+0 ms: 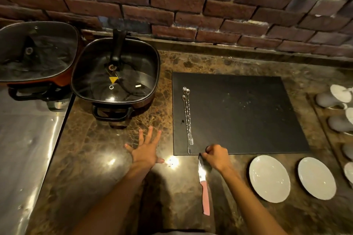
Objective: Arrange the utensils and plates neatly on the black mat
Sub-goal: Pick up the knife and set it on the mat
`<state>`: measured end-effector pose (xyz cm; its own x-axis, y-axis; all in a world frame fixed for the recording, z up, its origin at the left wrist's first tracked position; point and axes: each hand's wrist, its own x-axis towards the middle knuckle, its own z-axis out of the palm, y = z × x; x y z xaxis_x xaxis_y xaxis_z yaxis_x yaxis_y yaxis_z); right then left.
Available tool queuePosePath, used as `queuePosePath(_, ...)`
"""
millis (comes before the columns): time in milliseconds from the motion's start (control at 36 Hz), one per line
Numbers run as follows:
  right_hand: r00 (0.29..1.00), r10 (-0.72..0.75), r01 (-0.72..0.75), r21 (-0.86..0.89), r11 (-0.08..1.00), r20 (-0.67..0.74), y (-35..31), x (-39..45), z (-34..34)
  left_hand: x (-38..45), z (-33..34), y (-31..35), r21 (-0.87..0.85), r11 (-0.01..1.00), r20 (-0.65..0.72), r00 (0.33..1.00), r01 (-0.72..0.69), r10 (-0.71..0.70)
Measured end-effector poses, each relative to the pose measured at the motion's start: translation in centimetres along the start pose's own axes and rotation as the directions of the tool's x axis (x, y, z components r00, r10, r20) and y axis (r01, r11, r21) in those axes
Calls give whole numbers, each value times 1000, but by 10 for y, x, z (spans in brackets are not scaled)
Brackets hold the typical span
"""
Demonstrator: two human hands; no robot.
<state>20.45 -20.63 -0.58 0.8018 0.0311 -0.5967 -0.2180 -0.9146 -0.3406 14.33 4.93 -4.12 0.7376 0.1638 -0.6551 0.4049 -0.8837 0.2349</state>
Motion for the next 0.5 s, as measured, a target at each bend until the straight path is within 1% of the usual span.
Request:
queuePosePath(83, 999, -3, 3, -14, 1000, 43, 22, -20, 12, -3, 1, 4, 19, 1000, 38, 999, -8, 8)
queuePosePath(139, 997, -17, 21, -59, 998, 70, 32, -34, 22, -7, 6, 5, 25, 1000, 50, 999, -19, 18)
queuePosePath(250, 999, -18, 21, -77, 997, 43, 43, -59, 41, -18, 22, 6, 45, 998, 58, 998, -38, 36)
queuePosePath(361, 997, -14, 23, -119, 993, 75, 47, -73, 59, -29, 38, 7, 100, 994, 62, 997, -51, 45)
queuePosePath(500, 999, -13, 17, -96, 995, 44, 48, -78, 66, -40, 54, 11, 113, 992, 44, 998, -47, 42)
